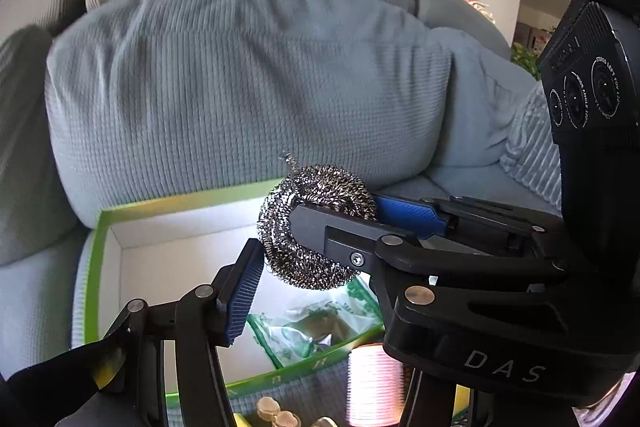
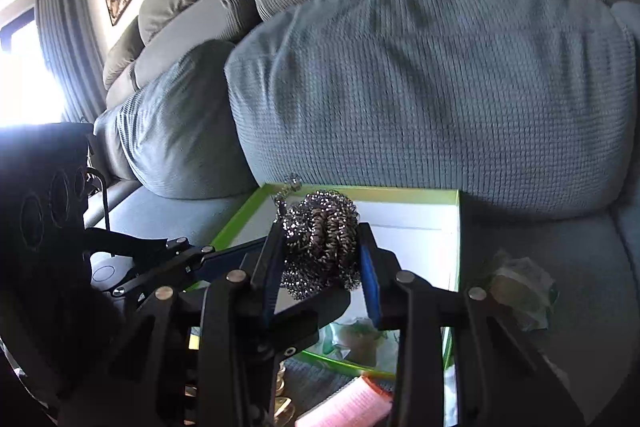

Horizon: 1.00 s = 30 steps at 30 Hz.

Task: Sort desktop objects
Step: 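Lift the steel wool scrubber with the right gripper over the green box, then open the right gripper to drop the scrubber into the green box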

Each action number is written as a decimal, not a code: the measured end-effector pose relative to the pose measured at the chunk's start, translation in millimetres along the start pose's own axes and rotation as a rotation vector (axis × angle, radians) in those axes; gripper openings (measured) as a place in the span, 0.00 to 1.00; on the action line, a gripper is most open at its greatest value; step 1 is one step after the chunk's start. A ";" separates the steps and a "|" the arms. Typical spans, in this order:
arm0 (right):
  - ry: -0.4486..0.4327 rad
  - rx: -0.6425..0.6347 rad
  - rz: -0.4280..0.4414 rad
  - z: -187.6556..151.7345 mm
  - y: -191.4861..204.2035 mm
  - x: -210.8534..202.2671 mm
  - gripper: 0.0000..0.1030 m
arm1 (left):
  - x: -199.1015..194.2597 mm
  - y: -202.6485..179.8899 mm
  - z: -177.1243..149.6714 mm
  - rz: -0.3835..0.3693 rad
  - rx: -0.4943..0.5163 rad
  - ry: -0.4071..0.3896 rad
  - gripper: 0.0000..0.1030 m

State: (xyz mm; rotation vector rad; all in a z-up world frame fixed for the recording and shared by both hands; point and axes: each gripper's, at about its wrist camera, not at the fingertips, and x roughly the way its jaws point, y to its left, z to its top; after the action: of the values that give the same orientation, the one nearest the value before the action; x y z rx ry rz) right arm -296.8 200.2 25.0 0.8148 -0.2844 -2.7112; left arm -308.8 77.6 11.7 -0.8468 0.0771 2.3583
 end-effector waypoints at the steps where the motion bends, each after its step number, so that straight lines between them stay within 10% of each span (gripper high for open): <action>1: 0.010 0.007 -0.002 -1.7 -2.2 3.9 0.35 | 3.3 1.5 -0.9 0.000 -0.006 0.008 0.55; 11: 0.046 -0.018 -0.067 -6.5 -5.2 18.8 0.57 | 20.2 15.5 -5.8 0.088 -0.043 0.049 0.65; 30: -0.021 0.009 -0.023 -8.0 13.9 -43.4 0.57 | -44.1 -13.2 -14.7 0.189 -0.005 -0.037 0.65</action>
State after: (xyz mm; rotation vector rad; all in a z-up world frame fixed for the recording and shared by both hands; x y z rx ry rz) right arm -254.6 200.9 44.1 0.7975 -0.2937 -2.7436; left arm -266.6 60.8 28.0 -0.8303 0.1411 2.5502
